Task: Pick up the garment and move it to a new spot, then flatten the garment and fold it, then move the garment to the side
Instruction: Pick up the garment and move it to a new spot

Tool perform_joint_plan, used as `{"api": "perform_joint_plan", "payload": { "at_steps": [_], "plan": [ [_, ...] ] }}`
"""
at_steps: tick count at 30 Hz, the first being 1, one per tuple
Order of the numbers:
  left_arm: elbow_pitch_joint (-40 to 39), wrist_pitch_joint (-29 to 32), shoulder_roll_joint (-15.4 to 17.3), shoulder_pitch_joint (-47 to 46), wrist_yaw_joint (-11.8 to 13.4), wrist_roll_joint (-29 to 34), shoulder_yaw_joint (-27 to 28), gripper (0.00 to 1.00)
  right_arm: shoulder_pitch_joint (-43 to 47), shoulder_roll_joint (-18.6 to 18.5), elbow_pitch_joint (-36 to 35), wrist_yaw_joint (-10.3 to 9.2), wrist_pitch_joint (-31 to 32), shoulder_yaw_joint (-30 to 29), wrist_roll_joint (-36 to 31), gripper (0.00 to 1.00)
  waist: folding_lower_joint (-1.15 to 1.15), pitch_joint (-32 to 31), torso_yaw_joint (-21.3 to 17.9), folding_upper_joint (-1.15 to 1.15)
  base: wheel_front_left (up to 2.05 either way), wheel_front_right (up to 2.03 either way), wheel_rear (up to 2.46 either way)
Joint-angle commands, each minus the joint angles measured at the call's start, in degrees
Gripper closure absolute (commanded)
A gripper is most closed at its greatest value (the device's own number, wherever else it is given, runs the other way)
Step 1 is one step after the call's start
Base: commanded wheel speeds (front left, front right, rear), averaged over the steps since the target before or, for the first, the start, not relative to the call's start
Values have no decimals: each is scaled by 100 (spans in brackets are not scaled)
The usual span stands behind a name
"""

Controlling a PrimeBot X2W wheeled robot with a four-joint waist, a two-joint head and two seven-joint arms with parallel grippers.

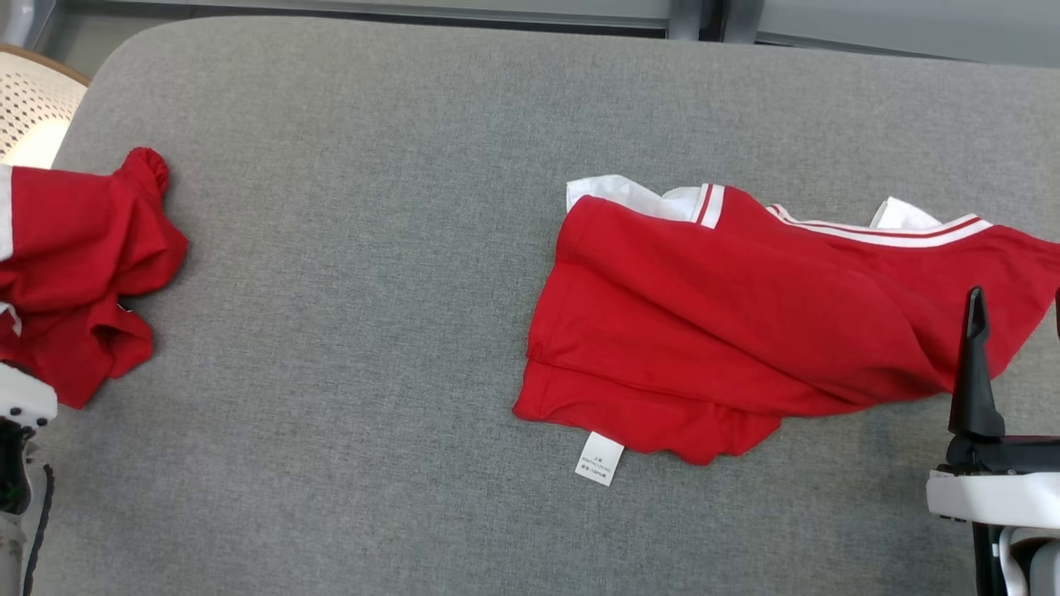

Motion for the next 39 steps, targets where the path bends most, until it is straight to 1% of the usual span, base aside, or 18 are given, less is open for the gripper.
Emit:
{"api": "perform_joint_plan", "payload": {
  "at_steps": [1, 5, 8, 10, 15, 20, 22, 27, 30, 34, 35, 37, 39],
  "plan": [
    [25, -47, 58, -56, -14, -30, 49, 0, 28, -10, -2, -8, -3, 10, -29, 0, 0, -62, 2, 0, 0, 0, 0],
    [185, -149, 42, -50, 13, 41, 85, 0, 19, -11, 18, -8, -3, 86, 65, 0, 0, -282, -57, 0, 0, 0, 0],
    [-203, -192, 24, 83, 19, 253, 107, 0, 39, -11, 84, -8, -3, 180, 172, 0, 0, -503, -121, 0, 0, 0, 0],
    [-849, -200, -45, 245, 104, 529, 199, 0, 88, -10, 153, -8, -3, 274, 259, 0, 0, -662, -161, 0, 0, 0, 0],
    [-2721, -195, -461, 1164, 246, 1208, 391, 0, 169, -10, 348, -8, -3, 522, 491, 0, 0, -1116, -365, 0, 0, 0, 0],
    [-4214, -195, -1046, 2266, 470, 1927, 275, 0, 254, -10, 752, -6, -4, 812, 577, 0, 0, -1554, -644, 0, 0, 0, 0],
    [-4622, -195, -1329, 2650, 480, 2160, 174, 0, 349, -11, 868, -6, -3, 906, 606, 0, 0, -1687, -737, 0, 0, 0, 0],
    [-5055, -196, -1849, 3281, 359, 2711, -15, 0, 495, -10, 965, -6, -3, 1083, 584, 0, 0, -1825, -917, 0, 0, 0, 0],
    [-5178, -196, -2017, 3479, 296, 3031, 11, 0, 569, -10, 850, -5, -3, 1238, 511, 0, 0, -1852, -1009, 0, 0, 0, 0],
    [-5137, -196, -2160, 3773, 194, 3430, 7, 0, 778, -11, 740, -6, -3, 1395, 426, 0, 0, -1939, -1098, 0, 0, 0, 0],
    [-5137, -196, -2160, 3773, 194, 3430, 7, 0, 778, -11, 740, -6, -3, 1395, 426, 0, 0, -1939, -1098, 0, 0, 0, 0],
    [-5012, -196, -2214, 4021, 186, 3663, -57, 0, 947, -11, 691, -6, -3, 1502, 446, 0, 0, -2033, -1141, 0, 0, 0, 0],
    [-4945, -196, -2229, 4119, 166, 3710, -92, 0, 1007, -11, 692, -6, -3, 1547, 468, 0, 0, -2062, -1150, 0, 0, 0, 0]
  ]
}}
